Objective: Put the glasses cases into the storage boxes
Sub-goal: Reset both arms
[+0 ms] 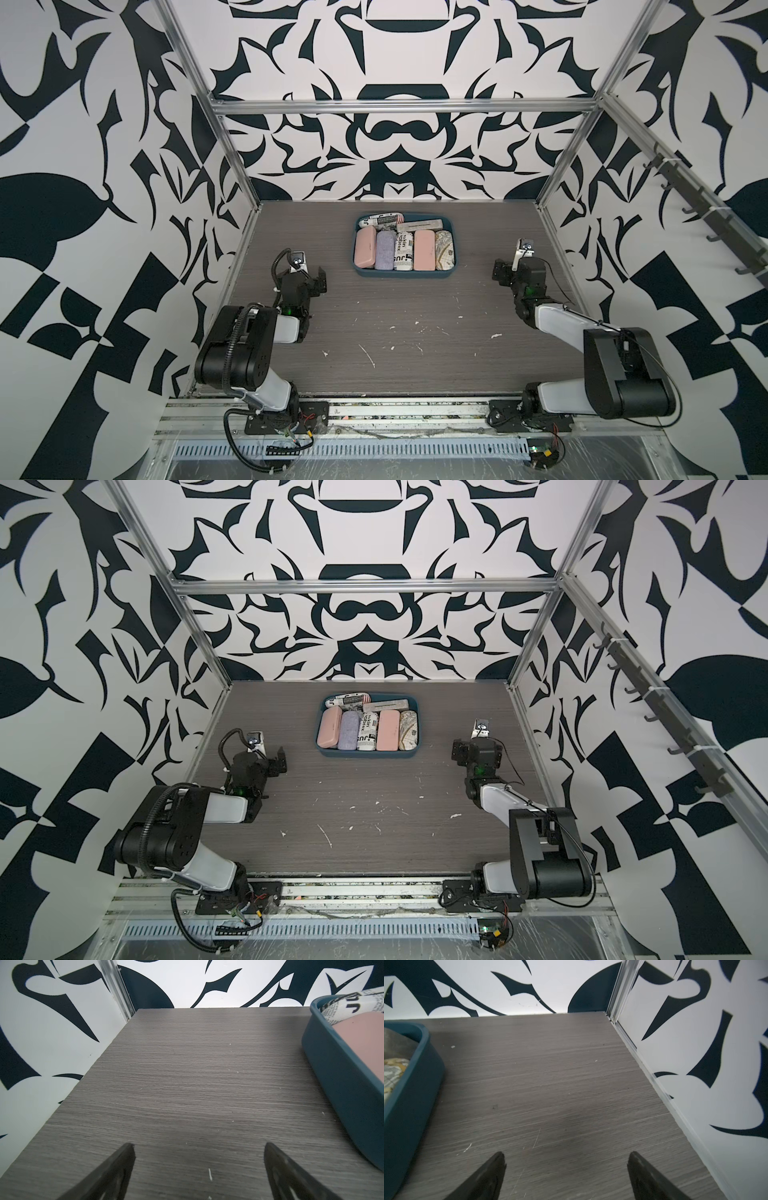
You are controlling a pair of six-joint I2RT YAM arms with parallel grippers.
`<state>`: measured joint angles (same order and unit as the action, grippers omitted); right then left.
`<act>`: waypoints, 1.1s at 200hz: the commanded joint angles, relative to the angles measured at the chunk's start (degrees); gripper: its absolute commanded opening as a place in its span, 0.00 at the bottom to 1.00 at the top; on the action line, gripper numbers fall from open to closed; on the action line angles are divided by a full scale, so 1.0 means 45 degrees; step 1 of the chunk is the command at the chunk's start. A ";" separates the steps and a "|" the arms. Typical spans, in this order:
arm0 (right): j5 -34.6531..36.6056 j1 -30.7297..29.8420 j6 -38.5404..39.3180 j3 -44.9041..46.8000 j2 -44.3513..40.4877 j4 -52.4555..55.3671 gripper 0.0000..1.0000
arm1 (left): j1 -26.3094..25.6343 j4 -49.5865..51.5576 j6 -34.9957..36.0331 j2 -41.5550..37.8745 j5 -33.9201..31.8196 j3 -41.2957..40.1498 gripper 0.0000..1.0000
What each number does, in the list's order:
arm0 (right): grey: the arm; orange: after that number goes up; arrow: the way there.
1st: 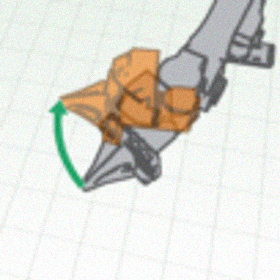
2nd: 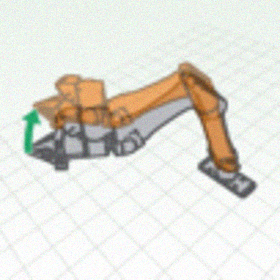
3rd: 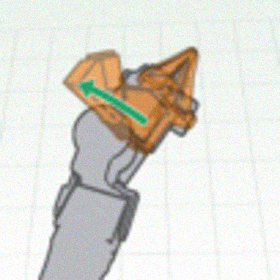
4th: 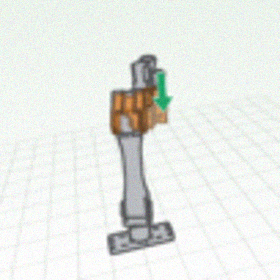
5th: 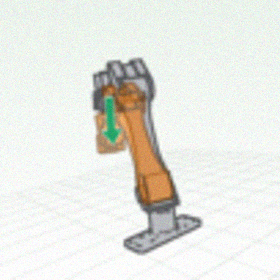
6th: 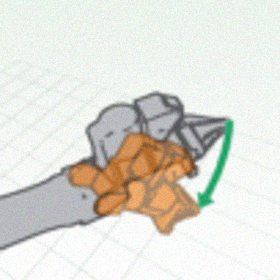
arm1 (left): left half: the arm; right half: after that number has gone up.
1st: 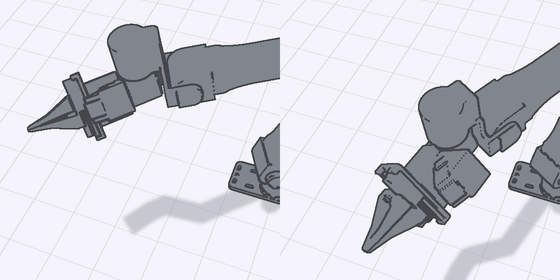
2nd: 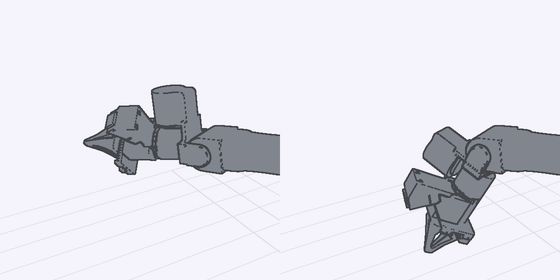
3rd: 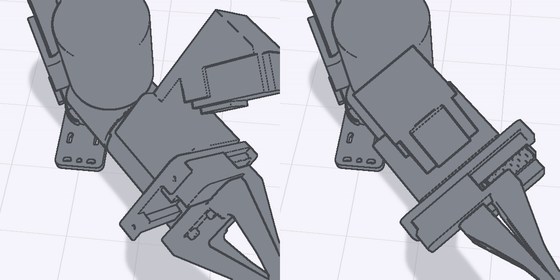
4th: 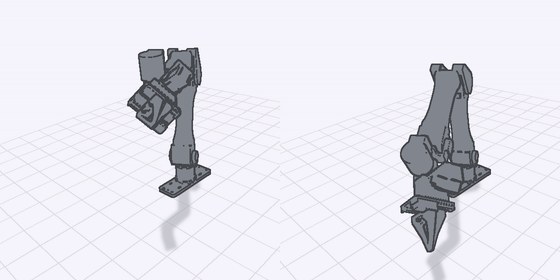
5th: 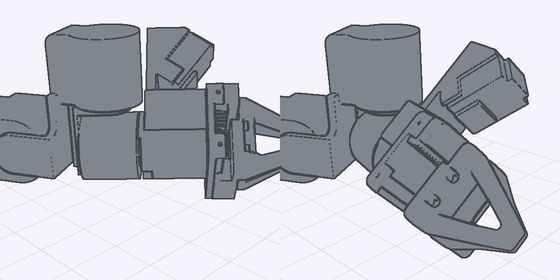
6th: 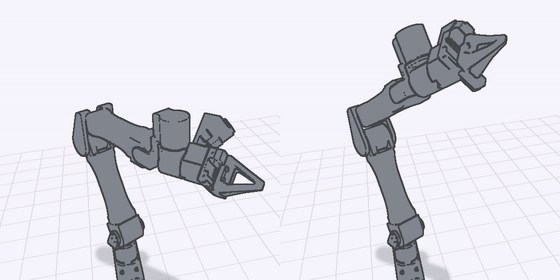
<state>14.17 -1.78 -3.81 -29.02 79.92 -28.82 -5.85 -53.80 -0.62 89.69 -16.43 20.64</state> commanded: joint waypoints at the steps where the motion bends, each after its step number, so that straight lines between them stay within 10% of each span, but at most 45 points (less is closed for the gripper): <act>1: -0.0161 0.0005 -0.0267 0.0433 0.0603 -0.1346 0.97 | 0.0068 -0.0388 -0.0029 0.0064 0.0114 -0.0095 0.99; 68: -0.0314 -0.0196 -0.0094 0.1981 0.1740 -0.5074 0.99 | 0.0066 -0.0388 -0.0020 0.0064 0.0134 -0.0095 1.00; 220: 0.0405 -0.0922 0.0662 0.2018 0.2064 -0.5472 0.99 | 0.0053 -0.0410 -0.0037 0.0050 0.0104 -0.0095 0.99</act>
<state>14.85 -5.98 -1.23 -20.12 89.73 -51.29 -5.85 -53.82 -0.62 89.69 -16.43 20.64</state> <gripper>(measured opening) 0.993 0.993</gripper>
